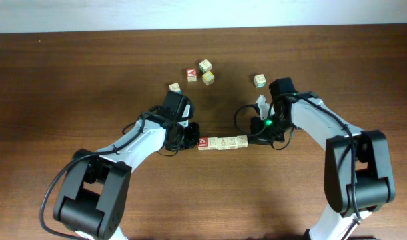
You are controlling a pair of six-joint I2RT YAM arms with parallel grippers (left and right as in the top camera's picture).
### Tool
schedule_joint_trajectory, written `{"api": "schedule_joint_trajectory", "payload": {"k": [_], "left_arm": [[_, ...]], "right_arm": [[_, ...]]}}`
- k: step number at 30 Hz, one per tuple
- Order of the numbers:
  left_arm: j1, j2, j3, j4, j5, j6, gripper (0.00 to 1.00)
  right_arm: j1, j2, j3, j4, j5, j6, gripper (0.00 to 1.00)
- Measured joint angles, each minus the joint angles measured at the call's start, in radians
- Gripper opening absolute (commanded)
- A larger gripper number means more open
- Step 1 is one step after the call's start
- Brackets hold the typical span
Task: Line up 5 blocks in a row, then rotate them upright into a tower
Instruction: 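Squeeze the row inward from both ends with both grippers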
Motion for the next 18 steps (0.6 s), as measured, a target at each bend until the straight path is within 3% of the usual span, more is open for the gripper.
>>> {"api": "schedule_joint_trajectory", "payload": {"k": [18], "left_arm": [[0.000, 0.000, 0.000, 0.000, -0.006, 0.000, 0.00]], "right_arm": [[0.007, -0.036, 0.004, -0.035, -0.006, 0.000, 0.04]]}}
